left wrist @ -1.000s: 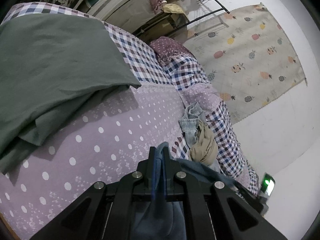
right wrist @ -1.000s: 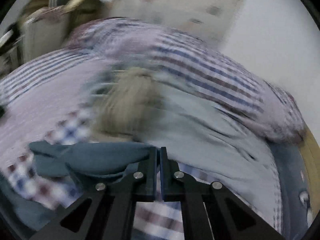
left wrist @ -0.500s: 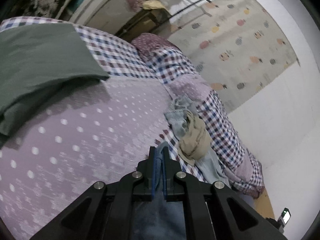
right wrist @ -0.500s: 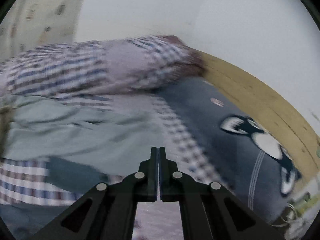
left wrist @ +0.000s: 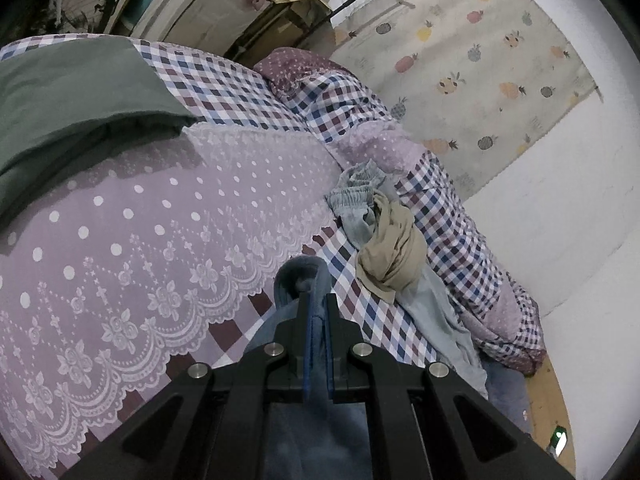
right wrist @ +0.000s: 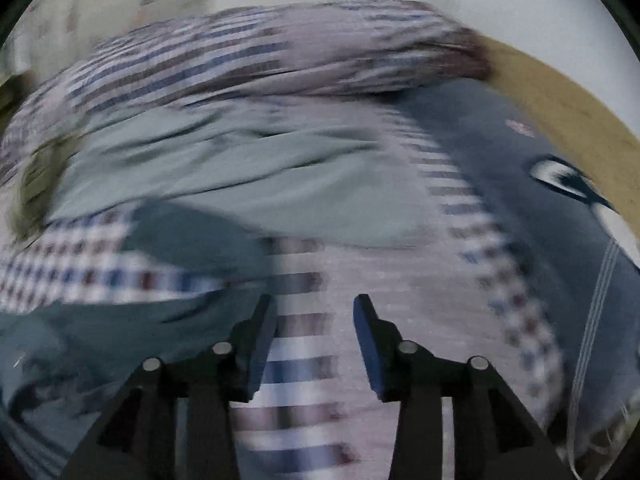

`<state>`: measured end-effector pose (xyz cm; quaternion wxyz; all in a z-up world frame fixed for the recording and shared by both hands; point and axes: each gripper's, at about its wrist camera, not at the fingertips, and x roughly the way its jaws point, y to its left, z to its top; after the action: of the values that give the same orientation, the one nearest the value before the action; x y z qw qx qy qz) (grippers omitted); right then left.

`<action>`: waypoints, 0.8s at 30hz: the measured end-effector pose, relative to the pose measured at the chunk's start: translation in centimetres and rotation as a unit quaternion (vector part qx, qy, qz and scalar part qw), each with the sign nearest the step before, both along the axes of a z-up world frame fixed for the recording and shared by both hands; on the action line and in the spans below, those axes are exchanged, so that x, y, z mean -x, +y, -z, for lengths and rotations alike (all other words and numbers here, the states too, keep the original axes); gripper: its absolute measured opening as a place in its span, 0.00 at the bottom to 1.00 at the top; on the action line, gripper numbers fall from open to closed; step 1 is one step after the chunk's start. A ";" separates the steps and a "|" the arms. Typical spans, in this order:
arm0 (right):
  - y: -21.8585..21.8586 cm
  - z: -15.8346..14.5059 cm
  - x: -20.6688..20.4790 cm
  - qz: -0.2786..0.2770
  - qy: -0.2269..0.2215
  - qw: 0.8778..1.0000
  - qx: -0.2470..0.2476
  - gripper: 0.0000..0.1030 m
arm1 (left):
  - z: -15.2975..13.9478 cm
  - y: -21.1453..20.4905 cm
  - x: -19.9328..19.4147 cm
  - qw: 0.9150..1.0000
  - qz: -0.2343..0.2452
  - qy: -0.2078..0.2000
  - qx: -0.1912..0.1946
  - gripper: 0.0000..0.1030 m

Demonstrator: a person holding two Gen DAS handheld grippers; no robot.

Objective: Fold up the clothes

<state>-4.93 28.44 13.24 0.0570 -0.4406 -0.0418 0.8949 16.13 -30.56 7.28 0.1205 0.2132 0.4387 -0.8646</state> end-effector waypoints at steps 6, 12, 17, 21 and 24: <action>-11.8 2.7 2.5 -0.152 -0.034 0.988 0.002 0.42 | 0.2 -0.8 0.1 1.000 -0.003 -0.007 0.007 0.03; -21.0 5.2 4.8 -0.251 -0.063 0.966 -0.013 0.42 | 0.5 -2.8 -0.3 1.000 -0.017 -0.010 0.004 0.03; -26.1 7.8 5.9 -0.332 -0.110 0.937 0.003 0.42 | 1.0 -4.8 -0.9 0.999 -0.034 -0.017 -0.001 0.03; -27.5 9.7 6.0 -0.350 -0.140 0.926 -0.004 0.44 | 1.4 -6.4 -1.7 0.998 -0.053 -0.022 -0.006 0.03; -27.5 9.5 4.8 -0.362 -0.133 0.922 -0.008 0.41 | 2.1 -7.2 -2.0 0.998 -0.056 -0.031 -0.020 0.03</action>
<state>-9.76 0.97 3.73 -0.2737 -0.5099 -0.2131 0.7872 18.09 -37.79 5.15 0.1781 0.2178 0.4629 -0.8406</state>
